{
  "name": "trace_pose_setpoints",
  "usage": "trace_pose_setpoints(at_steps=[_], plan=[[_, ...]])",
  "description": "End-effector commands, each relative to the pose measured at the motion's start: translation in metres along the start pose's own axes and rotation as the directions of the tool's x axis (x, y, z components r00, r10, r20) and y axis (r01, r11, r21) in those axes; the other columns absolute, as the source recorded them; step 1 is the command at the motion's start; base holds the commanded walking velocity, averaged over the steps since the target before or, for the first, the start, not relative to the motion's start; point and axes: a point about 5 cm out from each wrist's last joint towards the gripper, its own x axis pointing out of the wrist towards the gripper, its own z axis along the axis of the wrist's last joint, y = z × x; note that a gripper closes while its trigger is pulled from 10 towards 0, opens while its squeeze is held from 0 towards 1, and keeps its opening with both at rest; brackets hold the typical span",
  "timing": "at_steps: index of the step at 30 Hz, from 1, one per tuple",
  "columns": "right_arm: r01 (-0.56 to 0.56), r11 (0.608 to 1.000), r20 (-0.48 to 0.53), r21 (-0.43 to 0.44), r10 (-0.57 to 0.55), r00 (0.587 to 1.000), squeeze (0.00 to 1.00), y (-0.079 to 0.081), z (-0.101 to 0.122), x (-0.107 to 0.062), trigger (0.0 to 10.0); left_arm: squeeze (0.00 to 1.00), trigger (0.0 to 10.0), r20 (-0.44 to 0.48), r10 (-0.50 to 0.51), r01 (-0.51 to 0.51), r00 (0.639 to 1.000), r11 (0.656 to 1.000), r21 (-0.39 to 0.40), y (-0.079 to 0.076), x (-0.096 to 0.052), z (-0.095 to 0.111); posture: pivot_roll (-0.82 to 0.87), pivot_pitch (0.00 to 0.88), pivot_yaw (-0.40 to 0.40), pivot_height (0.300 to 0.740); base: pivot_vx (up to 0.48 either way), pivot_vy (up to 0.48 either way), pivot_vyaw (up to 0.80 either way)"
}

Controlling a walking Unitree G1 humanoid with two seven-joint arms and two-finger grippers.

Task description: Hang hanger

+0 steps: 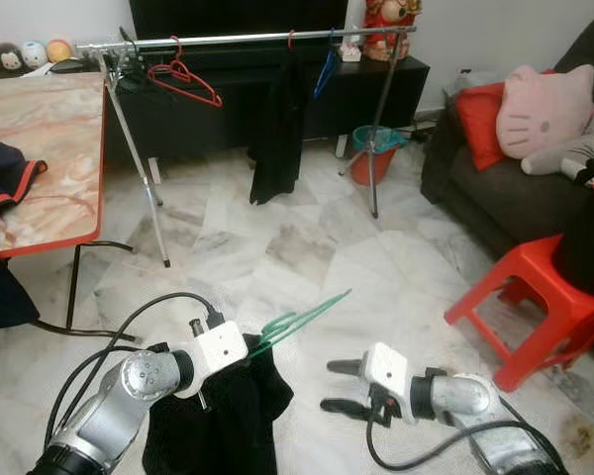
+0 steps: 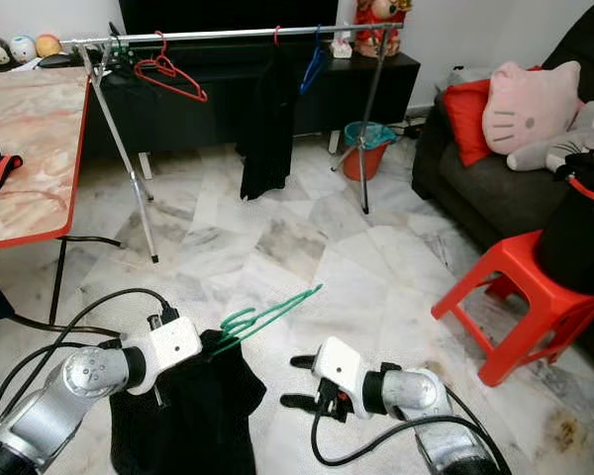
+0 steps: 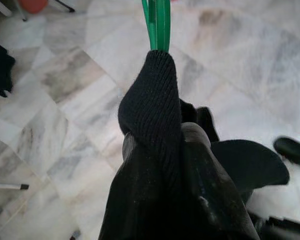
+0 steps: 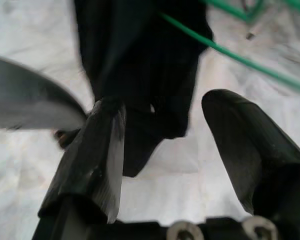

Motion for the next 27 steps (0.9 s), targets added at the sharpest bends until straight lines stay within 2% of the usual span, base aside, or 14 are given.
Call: trace_pose_setpoints(at_steps=[1,5,7,9,10,14,19,25,27], plan=[[-0.032,0.997,0.028,-0.068,0.034,0.999,0.00,-0.002,0.020,-0.004,10.0,0.00,10.0,0.012,-0.029,0.029,0.999,0.999,0.043,0.000,0.002,0.006,0.05,0.000,-0.042,0.740,0.000,0.000,0.00],[-0.044,0.986,0.017,-0.163,0.048,0.999,0.00,-0.004,0.037,-0.007,10.0,0.00,10.0,0.015,-0.083,0.082,0.996,0.996,0.046,-0.006,0.002,0.005,0.05,0.000,-0.041,0.740,0.000,0.000,0.00],[-0.019,0.985,0.009,-0.170,0.021,1.000,0.00,-0.008,0.039,-0.008,10.0,0.00,10.0,0.018,-0.102,0.101,0.995,0.994,0.043,-0.007,0.002,0.005,0.05,0.000,-0.042,0.740,0.000,0.000,0.00],[0.000,0.989,-0.005,-0.150,0.000,1.000,0.00,-0.013,0.041,-0.009,10.0,0.00,10.0,0.021,-0.170,0.169,0.985,0.985,0.028,-0.011,-0.002,0.003,0.05,0.000,-0.043,0.740,0.000,0.000,0.00],[-0.033,0.989,-0.038,-0.147,0.028,0.999,0.00,-0.012,0.037,-0.011,10.0,0.00,10.0,0.031,-0.231,0.230,0.973,0.973,0.017,-0.014,-0.008,0.004,0.06,0.000,-0.044,0.740,0.000,0.000,0.00],[-0.056,0.990,-0.065,-0.132,0.048,0.997,0.00,-0.012,0.034,-0.012,10.0,0.00,10.0,0.046,-0.320,0.321,0.946,0.947,-0.020,-0.014,-0.019,0.006,0.07,0.000,-0.044,0.740,0.000,0.000,0.00],[-0.017,0.994,-0.056,-0.112,0.010,0.998,0.00,-0.020,0.033,-0.008,10.0,0.00,10.0,0.032,-0.370,0.371,0.928,0.928,-0.017,-0.013,-0.028,0.003,0.07,0.000,-0.041,0.740,0.000,0.000,0.00],[-0.037,0.997,-0.021,-0.065,0.036,0.999,0.00,-0.017,0.030,0.000,10.0,0.00,10.0,0.064,-0.449,0.451,0.891,0.892,-0.026,-0.016,-0.036,0.012,0.09,0.000,-0.038,0.740,0.000,0.000,0.00],[-0.038,0.997,-0.023,-0.064,0.037,0.999,0.00,-0.017,0.030,0.000,10.0,0.00,10.0,0.064,-0.453,0.456,0.889,0.890,-0.023,-0.016,-0.037,0.012,0.09,0.000,-0.038,0.740,0.000,0.000,0.00]])
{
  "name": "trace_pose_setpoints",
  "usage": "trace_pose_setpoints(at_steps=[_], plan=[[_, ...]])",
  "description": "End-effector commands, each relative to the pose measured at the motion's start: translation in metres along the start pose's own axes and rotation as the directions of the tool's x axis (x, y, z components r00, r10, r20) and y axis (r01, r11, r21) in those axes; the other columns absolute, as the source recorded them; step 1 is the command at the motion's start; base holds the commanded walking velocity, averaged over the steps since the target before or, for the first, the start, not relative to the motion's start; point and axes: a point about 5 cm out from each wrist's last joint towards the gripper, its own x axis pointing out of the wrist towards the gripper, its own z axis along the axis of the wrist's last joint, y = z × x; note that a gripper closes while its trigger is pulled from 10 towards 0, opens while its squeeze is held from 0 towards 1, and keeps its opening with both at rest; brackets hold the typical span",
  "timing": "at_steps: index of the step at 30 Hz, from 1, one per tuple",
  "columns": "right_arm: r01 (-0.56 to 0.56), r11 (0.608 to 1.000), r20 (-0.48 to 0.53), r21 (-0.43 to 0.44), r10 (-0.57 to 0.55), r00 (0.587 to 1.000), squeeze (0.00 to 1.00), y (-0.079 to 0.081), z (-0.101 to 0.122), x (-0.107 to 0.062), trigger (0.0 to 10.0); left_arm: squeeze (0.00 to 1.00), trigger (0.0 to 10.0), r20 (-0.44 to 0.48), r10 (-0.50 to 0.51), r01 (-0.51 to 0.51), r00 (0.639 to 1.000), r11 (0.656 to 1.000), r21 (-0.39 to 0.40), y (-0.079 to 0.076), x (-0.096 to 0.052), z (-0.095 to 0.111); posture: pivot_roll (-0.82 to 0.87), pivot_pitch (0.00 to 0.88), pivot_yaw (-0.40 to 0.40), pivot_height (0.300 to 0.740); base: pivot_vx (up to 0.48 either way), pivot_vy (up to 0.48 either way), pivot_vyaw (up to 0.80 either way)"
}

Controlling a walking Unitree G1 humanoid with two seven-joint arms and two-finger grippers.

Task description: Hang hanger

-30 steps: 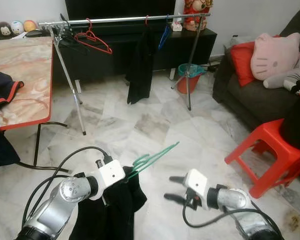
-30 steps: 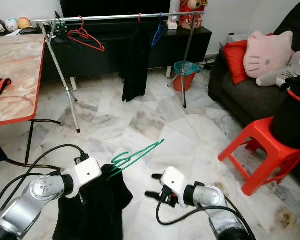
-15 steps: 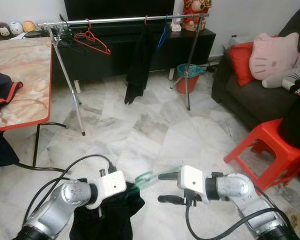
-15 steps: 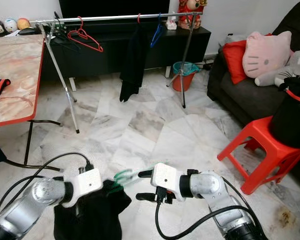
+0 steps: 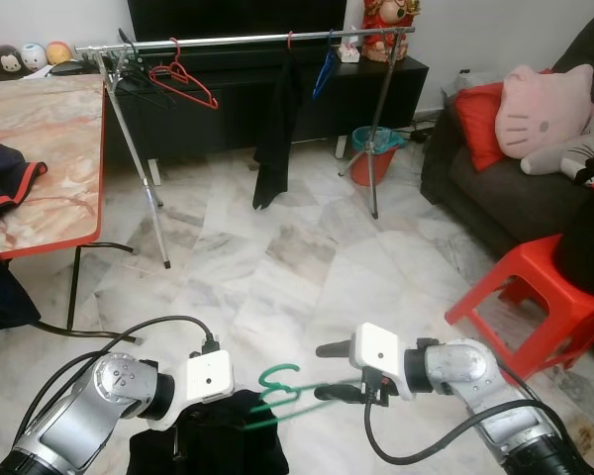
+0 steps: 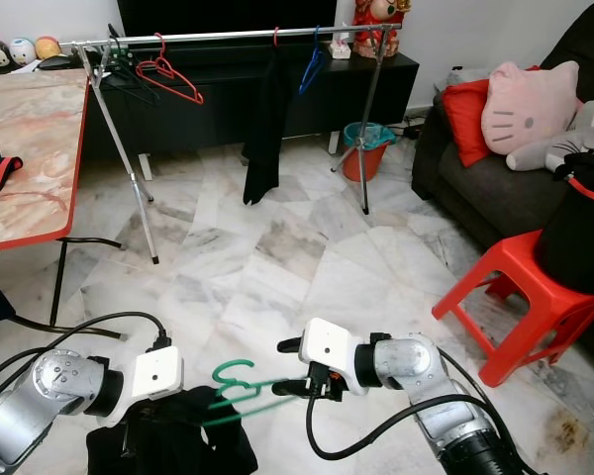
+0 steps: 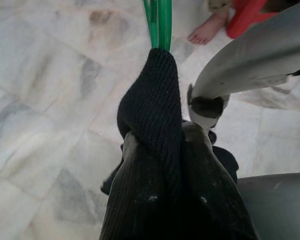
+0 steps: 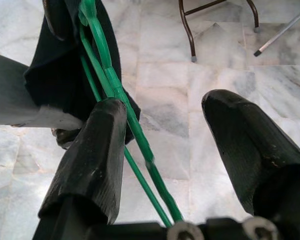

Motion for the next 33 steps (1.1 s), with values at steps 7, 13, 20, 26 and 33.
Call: trace_pose_setpoints(at_steps=[7,13,20,26,33], plan=[[-0.093,0.993,0.077,0.075,0.087,0.993,0.00,0.001,-0.001,0.006,10.0,0.00,10.0,0.009,-0.038,0.038,0.999,0.999,0.018,0.001,-0.007,0.009,0.09,0.000,-0.039,0.740,0.000,0.000,0.00],[-0.137,0.986,0.085,0.096,0.129,0.988,0.00,0.000,-0.002,0.009,10.0,0.00,10.0,0.007,-0.048,0.048,0.999,0.999,0.022,0.001,-0.007,0.010,0.09,0.000,-0.041,0.740,0.000,0.000,0.00],[-0.173,0.981,0.053,0.092,0.169,0.984,0.00,-0.002,-0.006,0.015,10.0,0.00,10.0,0.007,-0.051,0.051,0.999,0.999,0.019,0.001,-0.009,0.010,0.11,0.000,-0.040,0.740,0.000,0.000,0.00],[-0.189,0.979,0.034,0.077,0.186,0.982,0.00,-0.003,-0.007,0.018,10.0,0.00,10.0,0.004,-0.046,0.046,0.999,0.999,0.021,0.002,-0.009,0.011,0.11,0.000,-0.037,0.740,0.000,0.000,0.00],[-0.204,0.977,0.026,0.066,0.203,0.979,0.00,-0.003,-0.007,0.022,0.0,0.00,10.0,0.003,-0.043,0.043,0.999,0.999,0.024,0.003,-0.010,0.012,0.11,0.000,-0.036,0.740,0.000,0.000,0.00]])
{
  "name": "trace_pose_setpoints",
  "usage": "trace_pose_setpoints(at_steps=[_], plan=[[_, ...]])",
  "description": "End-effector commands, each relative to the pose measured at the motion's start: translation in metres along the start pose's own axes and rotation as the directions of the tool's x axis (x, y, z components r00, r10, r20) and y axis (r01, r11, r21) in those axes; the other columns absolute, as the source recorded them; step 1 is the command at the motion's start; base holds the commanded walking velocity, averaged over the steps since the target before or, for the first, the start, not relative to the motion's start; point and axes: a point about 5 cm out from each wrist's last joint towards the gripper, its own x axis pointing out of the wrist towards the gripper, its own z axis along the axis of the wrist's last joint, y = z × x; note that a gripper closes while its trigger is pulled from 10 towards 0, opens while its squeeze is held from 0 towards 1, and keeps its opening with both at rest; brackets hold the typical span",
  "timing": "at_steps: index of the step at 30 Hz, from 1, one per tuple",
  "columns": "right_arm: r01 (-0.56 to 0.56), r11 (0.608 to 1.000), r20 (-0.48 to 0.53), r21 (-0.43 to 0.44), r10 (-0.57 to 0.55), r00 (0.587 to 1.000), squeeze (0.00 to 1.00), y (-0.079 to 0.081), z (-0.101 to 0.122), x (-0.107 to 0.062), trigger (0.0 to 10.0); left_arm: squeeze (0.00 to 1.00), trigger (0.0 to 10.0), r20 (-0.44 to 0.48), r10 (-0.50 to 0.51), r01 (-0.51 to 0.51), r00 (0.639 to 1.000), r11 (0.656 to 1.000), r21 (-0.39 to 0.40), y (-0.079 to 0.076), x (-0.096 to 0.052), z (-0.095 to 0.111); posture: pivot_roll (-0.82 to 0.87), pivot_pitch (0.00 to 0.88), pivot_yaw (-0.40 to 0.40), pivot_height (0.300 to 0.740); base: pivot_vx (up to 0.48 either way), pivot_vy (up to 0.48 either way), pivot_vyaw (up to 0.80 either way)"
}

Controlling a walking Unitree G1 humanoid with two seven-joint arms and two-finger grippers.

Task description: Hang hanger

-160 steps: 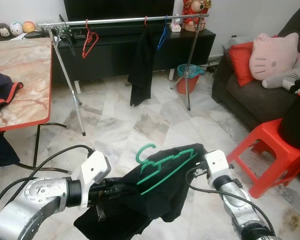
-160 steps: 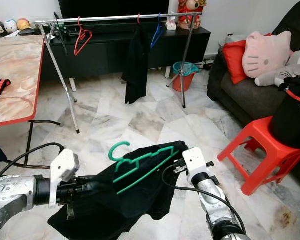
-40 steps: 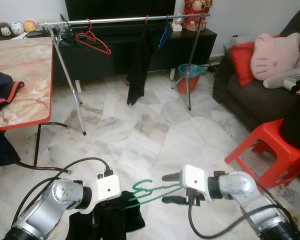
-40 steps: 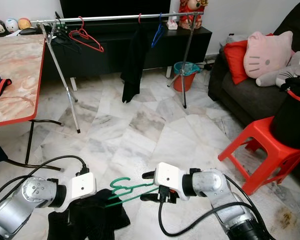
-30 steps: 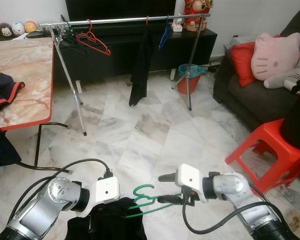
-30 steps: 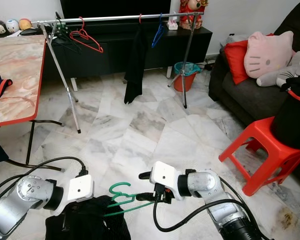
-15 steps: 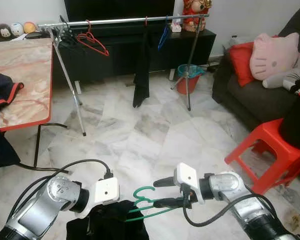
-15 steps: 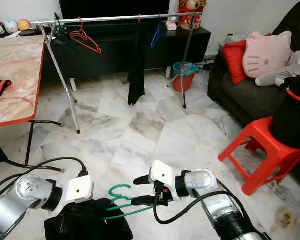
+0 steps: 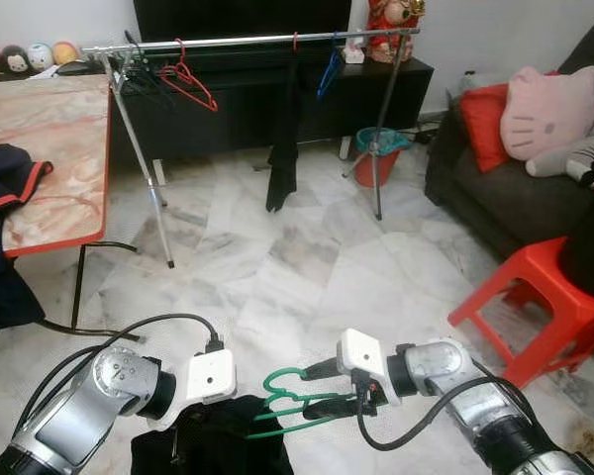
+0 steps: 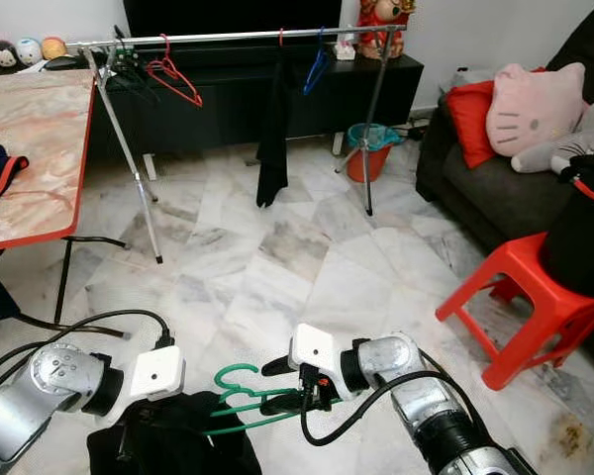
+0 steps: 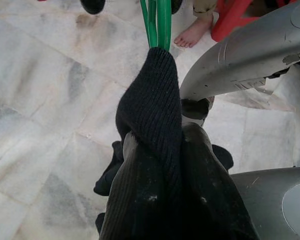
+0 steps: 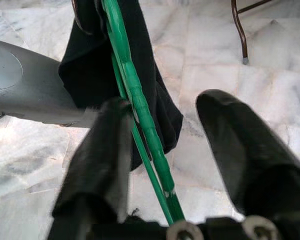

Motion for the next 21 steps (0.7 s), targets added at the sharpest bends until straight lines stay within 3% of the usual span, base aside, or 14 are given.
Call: trace_pose_setpoints(at_steps=[1,21], plan=[[-0.009,1.000,-0.011,-0.018,0.009,1.000,0.00,-0.0018,0.0015,0.0010,0.0,0.00,10.0,0.009,0.016,-0.016,1.000,0.999,0.030,0.0043,-0.0055,0.0077,0.11,0.000,-0.037,0.740,0.000,0.000,0.00],[-0.031,0.999,-0.010,-0.018,0.030,0.999,0.00,0.0004,-0.0003,0.0087,0.0,0.00,10.0,0.005,0.024,-0.024,1.000,0.999,0.042,0.0058,-0.0072,0.0091,0.12,0.000,-0.036,0.740,0.000,0.000,0.00]])
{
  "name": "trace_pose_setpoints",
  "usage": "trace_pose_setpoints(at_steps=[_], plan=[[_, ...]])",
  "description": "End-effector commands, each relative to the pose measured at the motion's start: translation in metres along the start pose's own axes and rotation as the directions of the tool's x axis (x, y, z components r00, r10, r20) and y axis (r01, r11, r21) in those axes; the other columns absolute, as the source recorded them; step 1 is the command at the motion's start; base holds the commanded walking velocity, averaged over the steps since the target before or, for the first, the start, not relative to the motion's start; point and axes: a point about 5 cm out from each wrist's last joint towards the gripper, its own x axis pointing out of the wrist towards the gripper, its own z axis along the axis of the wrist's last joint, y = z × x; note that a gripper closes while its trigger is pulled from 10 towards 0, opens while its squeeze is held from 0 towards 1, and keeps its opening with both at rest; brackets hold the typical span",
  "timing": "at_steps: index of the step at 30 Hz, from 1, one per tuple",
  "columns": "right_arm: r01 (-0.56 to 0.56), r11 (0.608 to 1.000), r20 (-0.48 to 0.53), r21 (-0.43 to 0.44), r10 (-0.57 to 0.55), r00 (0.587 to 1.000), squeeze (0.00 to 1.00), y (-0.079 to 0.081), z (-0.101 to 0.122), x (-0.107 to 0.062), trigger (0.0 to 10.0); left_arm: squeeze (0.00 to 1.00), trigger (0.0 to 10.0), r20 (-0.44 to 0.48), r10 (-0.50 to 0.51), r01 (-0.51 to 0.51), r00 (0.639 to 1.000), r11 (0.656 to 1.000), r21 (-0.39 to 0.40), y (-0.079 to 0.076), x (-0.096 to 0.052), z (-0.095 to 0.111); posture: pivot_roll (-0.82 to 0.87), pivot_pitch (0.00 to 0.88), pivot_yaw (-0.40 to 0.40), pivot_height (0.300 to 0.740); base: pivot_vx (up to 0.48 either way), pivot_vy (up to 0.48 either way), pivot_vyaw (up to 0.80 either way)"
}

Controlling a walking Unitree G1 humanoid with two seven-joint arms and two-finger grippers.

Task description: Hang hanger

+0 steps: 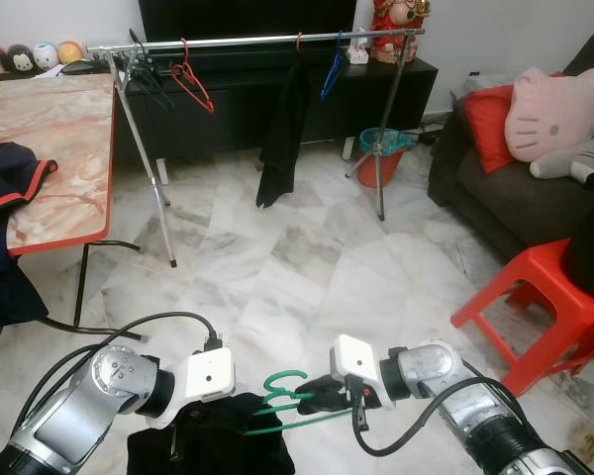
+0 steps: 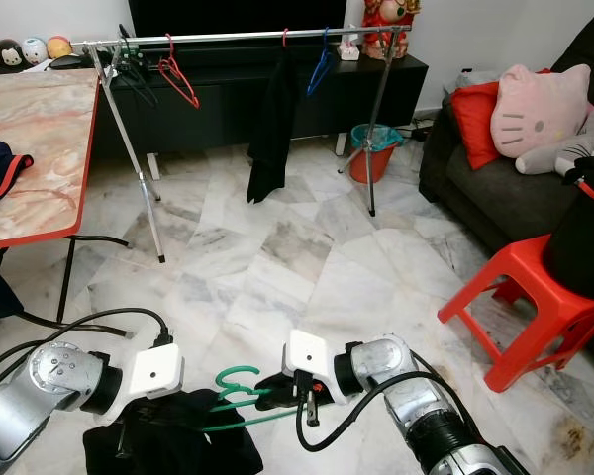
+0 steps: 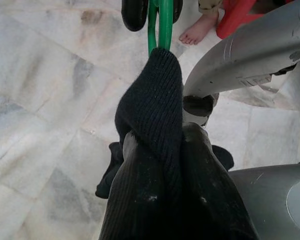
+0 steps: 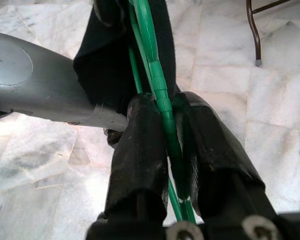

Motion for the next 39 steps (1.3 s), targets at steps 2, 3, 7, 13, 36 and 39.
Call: trace_pose_setpoints(at_steps=[2,3,7,13,36,39], plan=[[0.008,1.000,-0.001,-0.011,-0.008,1.000,0.00,-0.002,0.002,0.000,0.0,0.00,10.0,0.017,0.006,-0.007,1.000,0.999,0.041,0.003,-0.005,0.010,0.12,0.000,-0.035,0.740,0.000,0.000,0.00],[0.007,1.000,-0.001,-0.011,-0.007,1.000,0.00,-0.002,0.002,0.000,0.0,0.00,10.0,0.017,0.007,-0.008,1.000,0.999,0.042,0.003,-0.005,0.009,0.12,0.000,-0.035,0.740,0.000,0.000,0.00],[0.005,1.000,0.001,-0.013,-0.005,1.000,0.00,-0.002,0.002,0.002,0.0,0.00,10.0,0.021,0.012,-0.013,1.000,0.999,0.051,0.004,-0.006,0.010,0.12,0.000,-0.035,0.740,0.000,0.000,0.00],[0.022,1.000,0.013,-0.018,-0.022,1.000,0.00,-0.003,0.004,0.003,0.0,0.00,10.0,0.036,0.019,-0.021,0.999,0.997,0.074,0.006,-0.007,0.015,0.12,0.000,-0.033,0.740,0.000,0.000,0.00],[0.319,0.946,0.095,-0.064,-0.312,0.945,0.00,-0.026,0.017,0.009,0.0,1.00,10.0,0.102,0.066,-0.078,0.993,0.989,0.123,0.019,-0.017,0.034,0.12,0.000,-0.032,0.740,0.000,0.000,0.00],[0.315,0.947,0.101,-0.067,-0.308,0.946,0.00,-0.024,0.018,0.013,0.0,1.00,10.0,0.115,0.069,-0.083,0.991,0.989,0.126,0.020,-0.018,0.038,0.12,0.000,-0.033,0.740,0.000,0.000,0.00]])
